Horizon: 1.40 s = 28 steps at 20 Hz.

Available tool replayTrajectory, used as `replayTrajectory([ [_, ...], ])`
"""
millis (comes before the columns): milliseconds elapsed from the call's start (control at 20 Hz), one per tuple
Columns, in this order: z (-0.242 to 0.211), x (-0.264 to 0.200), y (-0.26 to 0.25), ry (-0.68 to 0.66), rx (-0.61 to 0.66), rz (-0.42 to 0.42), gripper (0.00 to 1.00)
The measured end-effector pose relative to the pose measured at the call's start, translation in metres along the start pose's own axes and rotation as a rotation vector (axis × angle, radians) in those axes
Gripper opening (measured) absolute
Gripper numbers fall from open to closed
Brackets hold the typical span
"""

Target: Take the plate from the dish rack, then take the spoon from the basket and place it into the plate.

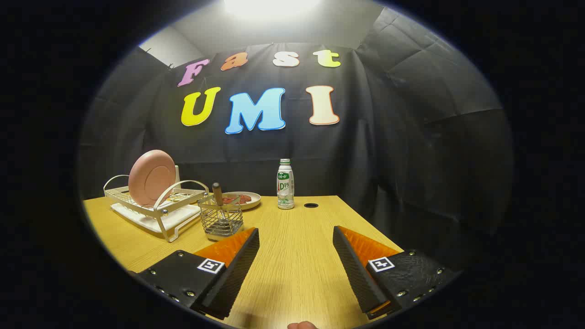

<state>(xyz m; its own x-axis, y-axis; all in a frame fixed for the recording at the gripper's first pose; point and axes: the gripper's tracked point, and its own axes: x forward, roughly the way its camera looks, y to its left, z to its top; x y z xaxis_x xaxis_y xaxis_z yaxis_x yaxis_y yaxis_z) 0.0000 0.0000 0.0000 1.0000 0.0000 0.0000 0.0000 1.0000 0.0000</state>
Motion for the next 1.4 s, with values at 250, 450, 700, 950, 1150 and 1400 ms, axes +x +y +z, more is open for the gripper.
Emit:
replayTrajectory([
  [250,0.003,0.035,0.001,0.002,-0.001,0.002,0.99],
  [450,0.010,0.077,0.000,0.010,0.011,-0.011,0.99],
  [700,0.062,0.074,0.009,-0.021,0.039,-0.043,0.99],
  [950,0.144,0.035,0.049,-0.069,0.001,-0.020,0.99],
  [1150,0.190,0.021,0.084,-0.045,0.005,-0.014,0.99],
  [1400,0.235,0.020,0.125,-0.055,-0.040,-0.005,0.99],
])
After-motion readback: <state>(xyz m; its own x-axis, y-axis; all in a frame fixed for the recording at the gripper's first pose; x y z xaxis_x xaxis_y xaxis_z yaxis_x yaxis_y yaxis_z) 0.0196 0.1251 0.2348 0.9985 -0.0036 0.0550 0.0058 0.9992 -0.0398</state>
